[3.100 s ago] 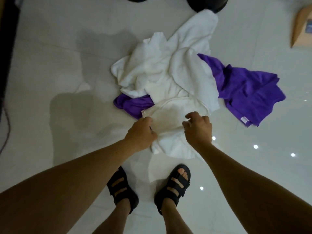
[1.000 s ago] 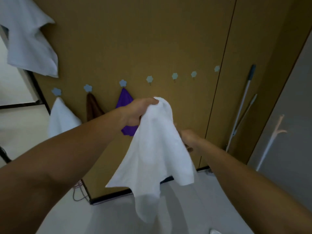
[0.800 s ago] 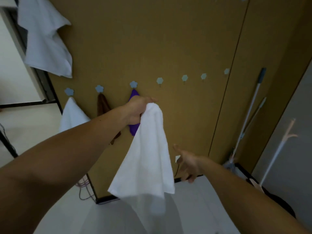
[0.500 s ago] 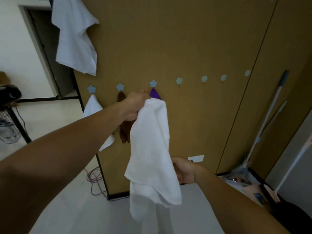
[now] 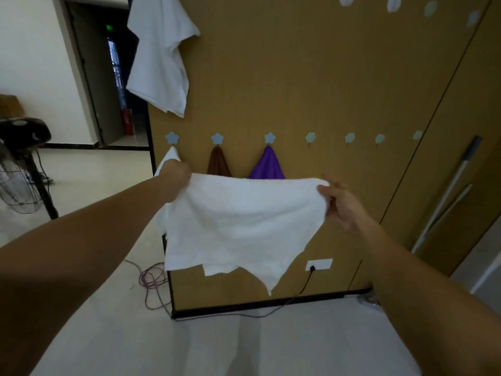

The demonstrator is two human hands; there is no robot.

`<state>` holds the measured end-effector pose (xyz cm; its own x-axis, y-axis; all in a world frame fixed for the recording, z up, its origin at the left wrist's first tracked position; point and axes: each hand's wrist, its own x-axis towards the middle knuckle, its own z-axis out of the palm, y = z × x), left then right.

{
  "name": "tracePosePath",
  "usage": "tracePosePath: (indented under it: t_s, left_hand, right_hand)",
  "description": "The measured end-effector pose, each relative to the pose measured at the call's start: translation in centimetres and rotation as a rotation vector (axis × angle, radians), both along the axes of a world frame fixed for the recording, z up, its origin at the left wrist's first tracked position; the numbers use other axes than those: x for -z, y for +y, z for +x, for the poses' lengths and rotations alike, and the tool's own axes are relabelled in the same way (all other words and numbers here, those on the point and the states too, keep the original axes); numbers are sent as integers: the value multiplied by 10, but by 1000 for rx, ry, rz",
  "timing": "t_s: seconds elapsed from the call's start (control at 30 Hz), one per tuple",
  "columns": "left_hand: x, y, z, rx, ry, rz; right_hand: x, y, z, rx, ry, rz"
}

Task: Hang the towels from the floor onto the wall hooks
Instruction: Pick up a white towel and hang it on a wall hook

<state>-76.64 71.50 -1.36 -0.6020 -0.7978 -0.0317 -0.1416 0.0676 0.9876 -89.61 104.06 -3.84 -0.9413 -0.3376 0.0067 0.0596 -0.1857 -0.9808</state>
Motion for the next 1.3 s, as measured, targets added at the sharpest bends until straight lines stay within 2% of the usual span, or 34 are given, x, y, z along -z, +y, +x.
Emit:
tracePosePath:
  t_s: [0.07, 0.17, 0.23, 0.37, 0.5, 0.57, 0.63, 0.73, 0.9, 1.0, 1.1, 1.17, 1.3]
  left_hand:
    - [3, -7, -1, -31, 34, 83]
    - [2, -20, 3, 45, 74, 144]
    - [2, -26, 12, 47, 58, 217]
    - [3, -34, 23, 67, 29, 217]
    - [5, -38, 28, 29, 94, 265]
    - [5, -38, 27, 5, 110, 260]
    - [3, -37, 26, 12, 117, 257]
    - [-3, -35, 23, 40, 83, 212]
    - [-10, -19, 15, 22, 45, 126]
    - [-11, -10, 8, -20, 91, 168]
    - [-13, -1, 1, -38, 183, 194]
    - [-13, 2, -4, -57, 214, 144]
    - [-10, 8, -8, -71, 150, -50]
  right_hand:
    - [-9, -9, -2, -32, 37, 5]
    - [-10, -22, 1, -116, 24, 321]
    - [-12, -26, 0, -46, 49, 415]
    - [-9, -19, -10, 69, 26, 395]
    - [3, -13, -12, -4, -105, 439]
    - [6, -7, -17, -27, -118, 461]
    - [4, -6, -22, -7, -103, 392]
    - [-2, -11, -28, 108, -47, 242]
    - [-12, -4, -39, 156, 74, 211]
    - [-23, -3, -50, 208, 109, 125]
    - [-32, -1, -62, 253, 179, 142]
    - [-37, 2, -69, 256, 246, 157]
    - [-40, 8, -85, 236, 326, 191]
